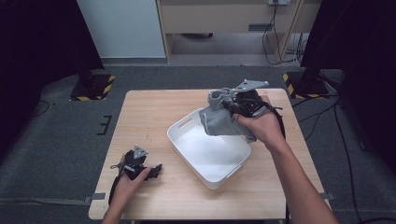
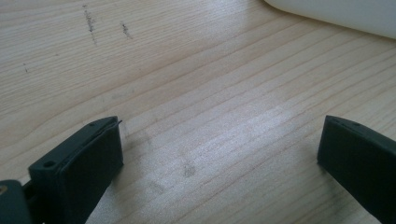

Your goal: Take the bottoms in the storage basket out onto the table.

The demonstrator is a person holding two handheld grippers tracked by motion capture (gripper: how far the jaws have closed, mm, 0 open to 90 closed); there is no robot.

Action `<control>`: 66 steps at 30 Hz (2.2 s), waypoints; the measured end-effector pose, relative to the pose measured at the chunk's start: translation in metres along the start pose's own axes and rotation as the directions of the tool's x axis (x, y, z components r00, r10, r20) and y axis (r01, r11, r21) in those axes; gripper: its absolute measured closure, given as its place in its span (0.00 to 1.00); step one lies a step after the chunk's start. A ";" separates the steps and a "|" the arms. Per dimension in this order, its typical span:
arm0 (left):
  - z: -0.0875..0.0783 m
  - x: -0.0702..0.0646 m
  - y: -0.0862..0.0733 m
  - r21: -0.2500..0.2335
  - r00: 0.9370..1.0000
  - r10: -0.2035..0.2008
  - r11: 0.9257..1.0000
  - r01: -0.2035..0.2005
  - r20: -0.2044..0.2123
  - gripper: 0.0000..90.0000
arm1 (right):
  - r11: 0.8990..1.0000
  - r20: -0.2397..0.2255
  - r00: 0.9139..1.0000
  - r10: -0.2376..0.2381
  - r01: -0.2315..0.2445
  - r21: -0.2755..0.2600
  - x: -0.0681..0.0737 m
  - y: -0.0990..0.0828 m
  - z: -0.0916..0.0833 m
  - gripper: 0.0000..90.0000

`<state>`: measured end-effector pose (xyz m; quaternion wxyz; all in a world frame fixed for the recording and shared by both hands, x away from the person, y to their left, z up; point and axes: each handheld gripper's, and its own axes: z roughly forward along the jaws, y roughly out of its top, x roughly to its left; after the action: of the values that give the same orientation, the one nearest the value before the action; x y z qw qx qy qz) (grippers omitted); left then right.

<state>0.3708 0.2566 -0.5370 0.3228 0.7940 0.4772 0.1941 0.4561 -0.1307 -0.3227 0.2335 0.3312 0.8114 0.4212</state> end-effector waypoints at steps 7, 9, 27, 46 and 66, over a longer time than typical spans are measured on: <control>0.000 -0.001 0.000 -0.002 1.000 -0.005 1.000 0.005 -0.002 0.00 | 1.000 0.029 0.999 0.029 -0.029 -0.008 -0.016 -0.009 -0.007 0.81; 0.000 -0.001 0.000 -0.002 1.000 -0.005 1.000 0.005 -0.002 0.00 | 0.999 0.036 0.998 0.043 -0.043 -0.007 -0.021 -0.014 -0.010 0.81; 0.000 -0.001 0.000 0.001 1.000 -0.002 1.000 0.002 -0.002 0.00 | 0.997 0.069 0.995 0.078 -0.077 -0.009 -0.039 -0.026 -0.019 0.81; 0.000 -0.001 0.000 0.002 1.000 0.000 1.000 0.000 0.000 0.00 | 0.994 0.118 0.987 0.110 -0.111 0.001 -0.057 -0.038 -0.022 0.81; 0.000 -0.001 0.000 0.002 1.000 0.000 1.000 0.000 0.000 0.00 | 0.989 0.168 0.975 0.144 -0.146 -0.002 -0.073 -0.050 -0.025 0.81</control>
<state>0.3700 0.2557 -0.5369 0.3220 0.7943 0.4773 0.1937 0.4717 -0.2189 -0.3443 0.2678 0.4249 0.7649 0.4034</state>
